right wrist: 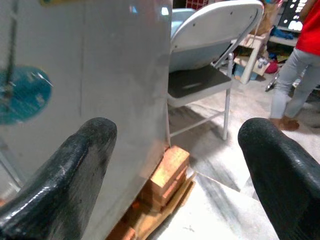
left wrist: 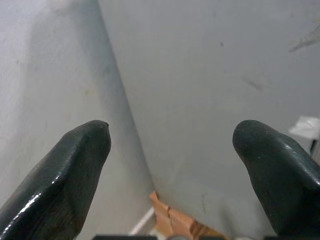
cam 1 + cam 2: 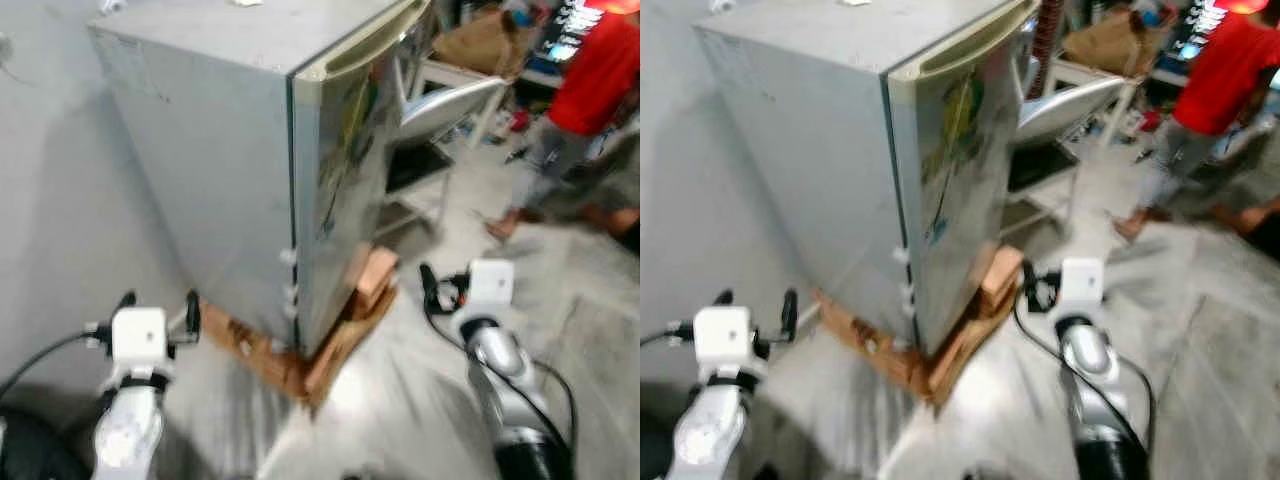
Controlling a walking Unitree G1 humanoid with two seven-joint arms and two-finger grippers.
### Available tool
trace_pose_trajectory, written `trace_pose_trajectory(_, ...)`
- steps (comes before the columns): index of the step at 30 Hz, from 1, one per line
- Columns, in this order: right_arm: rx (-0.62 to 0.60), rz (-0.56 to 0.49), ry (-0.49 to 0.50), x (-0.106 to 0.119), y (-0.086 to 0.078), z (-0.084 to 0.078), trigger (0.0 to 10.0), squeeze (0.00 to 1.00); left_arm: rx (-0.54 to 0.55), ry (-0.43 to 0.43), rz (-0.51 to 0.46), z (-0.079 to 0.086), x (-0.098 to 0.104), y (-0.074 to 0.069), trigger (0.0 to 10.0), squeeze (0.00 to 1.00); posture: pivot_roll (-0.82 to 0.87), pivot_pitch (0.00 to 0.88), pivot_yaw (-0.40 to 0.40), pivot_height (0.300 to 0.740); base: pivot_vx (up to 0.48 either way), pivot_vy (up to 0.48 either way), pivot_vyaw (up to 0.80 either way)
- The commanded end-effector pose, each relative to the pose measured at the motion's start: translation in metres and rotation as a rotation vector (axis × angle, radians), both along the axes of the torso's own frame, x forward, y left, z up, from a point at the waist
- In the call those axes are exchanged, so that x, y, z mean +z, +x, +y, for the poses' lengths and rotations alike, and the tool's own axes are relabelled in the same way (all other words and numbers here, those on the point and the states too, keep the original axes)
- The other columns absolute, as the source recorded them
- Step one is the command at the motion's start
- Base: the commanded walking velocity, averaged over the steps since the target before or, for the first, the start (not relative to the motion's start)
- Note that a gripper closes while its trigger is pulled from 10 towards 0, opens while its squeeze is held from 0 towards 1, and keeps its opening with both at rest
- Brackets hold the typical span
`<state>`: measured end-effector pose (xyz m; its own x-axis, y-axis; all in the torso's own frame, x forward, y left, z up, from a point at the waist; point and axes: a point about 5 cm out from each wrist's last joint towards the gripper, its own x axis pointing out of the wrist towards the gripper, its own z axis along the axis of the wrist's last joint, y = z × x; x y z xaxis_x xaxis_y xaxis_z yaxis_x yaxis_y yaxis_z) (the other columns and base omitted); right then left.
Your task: Restocking fridge
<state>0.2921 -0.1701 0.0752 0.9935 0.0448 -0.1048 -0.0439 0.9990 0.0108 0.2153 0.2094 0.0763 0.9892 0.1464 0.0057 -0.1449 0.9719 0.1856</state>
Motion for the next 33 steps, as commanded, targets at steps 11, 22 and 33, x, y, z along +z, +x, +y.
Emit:
trace_pose_trajectory(11, -0.016, 0.012, -0.010, -0.004, -0.002, -0.005, 10.0, 0.00, -0.009, -0.075, 0.032, -0.011, -0.008, -0.007, 10.0, 0.00, 0.03, 0.047, -0.014, 0.740, 0.000, 0.000, -0.80)
trace_pose_trajectory(22, -0.010, 0.033, -0.016, -0.011, -0.013, -0.006, 10.0, 0.00, -0.019, -0.082, 0.022, -0.011, -0.007, -0.008, 10.0, 0.00, 0.03, 0.052, -0.018, 0.740, 0.000, 0.000, -0.80)
trace_pose_trajectory(33, -0.012, 0.023, -0.020, -0.007, -0.009, -0.007, 10.0, 0.00, -0.010, -0.082, 0.015, -0.011, -0.007, -0.006, 10.0, 0.00, 0.03, 0.052, -0.023, 0.740, 0.000, 0.000, -0.24)
